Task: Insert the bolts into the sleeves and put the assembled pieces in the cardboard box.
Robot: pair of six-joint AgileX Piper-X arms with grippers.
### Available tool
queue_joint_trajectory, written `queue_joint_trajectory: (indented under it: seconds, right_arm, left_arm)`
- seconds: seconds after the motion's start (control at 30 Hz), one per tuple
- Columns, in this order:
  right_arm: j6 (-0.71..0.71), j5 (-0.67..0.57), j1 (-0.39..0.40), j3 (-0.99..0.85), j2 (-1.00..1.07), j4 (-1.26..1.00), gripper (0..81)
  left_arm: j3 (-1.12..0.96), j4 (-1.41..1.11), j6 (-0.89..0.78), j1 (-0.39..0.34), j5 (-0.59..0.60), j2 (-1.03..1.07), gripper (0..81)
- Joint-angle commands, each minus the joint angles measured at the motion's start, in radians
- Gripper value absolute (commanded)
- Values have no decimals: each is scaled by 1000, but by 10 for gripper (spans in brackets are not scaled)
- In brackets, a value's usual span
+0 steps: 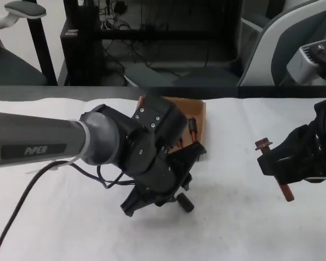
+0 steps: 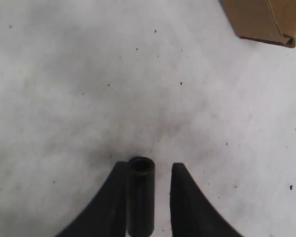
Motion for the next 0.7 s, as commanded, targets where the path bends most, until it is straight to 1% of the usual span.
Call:
queue_joint_trajectory:
  seconds: [0.0, 0.1, 0.2, 0.3, 0.43, 0.67]
  right_arm:
    - [-9, 8, 1, 2, -11, -11, 6]
    - [-15, 29, 1, 2, -11, -9, 6]
    - [-40, 35, 1, 2, -11, -1, 6]
    - [-39, 35, 1, 2, -11, -1, 6]
    - [-39, 35, 1, 2, -11, -4, 6]
    - [-48, 56, 1, 2, -11, -4, 6]
  left_arm:
    - [-8, -56, -50, -2, 42, 34, 307]
    - [-8, -94, -105, -13, 75, 72, 307]
    - [-8, -61, -101, -14, 86, 88, 307]
    - [-8, -14, -101, -14, 82, 89, 307]
    - [-8, -13, -101, -12, 85, 89, 307]
    - [-8, 41, -79, -12, 116, 89, 305]
